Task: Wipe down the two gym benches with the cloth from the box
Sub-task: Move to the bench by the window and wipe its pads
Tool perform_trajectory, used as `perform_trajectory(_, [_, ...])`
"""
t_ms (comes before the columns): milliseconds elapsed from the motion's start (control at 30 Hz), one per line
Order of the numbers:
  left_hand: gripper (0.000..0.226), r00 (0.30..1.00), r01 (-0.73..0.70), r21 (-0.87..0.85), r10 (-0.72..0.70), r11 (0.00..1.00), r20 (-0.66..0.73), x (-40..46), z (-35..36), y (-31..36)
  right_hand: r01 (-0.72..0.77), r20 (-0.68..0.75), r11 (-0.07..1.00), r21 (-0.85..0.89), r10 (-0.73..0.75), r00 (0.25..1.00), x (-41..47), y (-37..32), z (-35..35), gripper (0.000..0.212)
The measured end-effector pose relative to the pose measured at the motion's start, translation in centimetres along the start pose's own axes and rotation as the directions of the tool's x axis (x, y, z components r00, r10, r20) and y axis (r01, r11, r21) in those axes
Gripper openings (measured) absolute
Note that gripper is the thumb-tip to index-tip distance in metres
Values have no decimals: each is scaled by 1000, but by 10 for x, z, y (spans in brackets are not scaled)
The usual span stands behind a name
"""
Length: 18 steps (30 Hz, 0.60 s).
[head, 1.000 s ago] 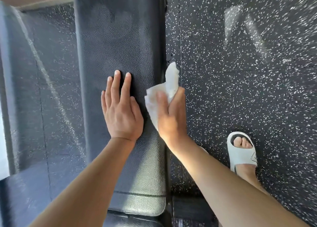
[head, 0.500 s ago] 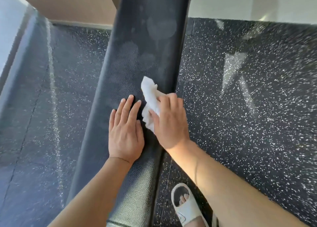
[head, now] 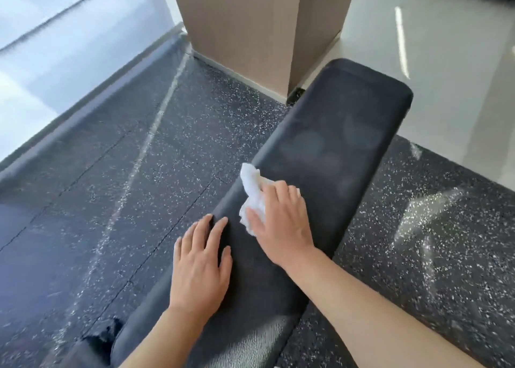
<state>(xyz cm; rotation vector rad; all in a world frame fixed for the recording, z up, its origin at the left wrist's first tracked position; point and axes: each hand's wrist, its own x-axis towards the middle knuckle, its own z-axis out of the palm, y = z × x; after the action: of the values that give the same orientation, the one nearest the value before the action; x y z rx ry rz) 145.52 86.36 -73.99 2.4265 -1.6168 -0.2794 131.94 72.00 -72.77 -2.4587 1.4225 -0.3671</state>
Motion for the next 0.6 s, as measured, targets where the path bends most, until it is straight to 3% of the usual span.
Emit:
perform_trajectory(133, [55, 999, 29, -44, -31, 999, -34, -10, 11, -5, 251, 43, 967, 47, -253, 966, -21, -17, 11, 46])
perform_trajectory(233, [55, 999, 32, -58, -34, 998, -41, -10, 13, -7, 445, 51, 893, -62, -443, 895, -2, 10, 6, 48])
perform_trajectory(300, [56, 998, 27, -59, -30, 998, -47, -10, 13, -8, 370, 56, 922, -110, -366, 929, 29, 34, 2, 50])
perform_trajectory(367, [57, 998, 25, -50, -28, 998, -54, -10, 14, -7, 159, 28, 984, -83, -157, 987, 57, 48, -3, 48])
perform_trajectory(433, [57, 998, 33, -51, -36, 998, -60, -8, 14, -7, 24, -16, 994, -110, -26, 1000, 68, 48, 0, 49])
perform_trajectory(533, [58, 997, 38, -51, -41, 998, -58, -9, 13, -6, -21, -27, 990, -142, 17, 999, 60, 31, 5, 47])
perform_trajectory(600, [59, 998, 34, -49, -36, 998, -48, -9, 11, -6, 37, -15, 993, -116, -39, 999, 44, 19, 6, 45])
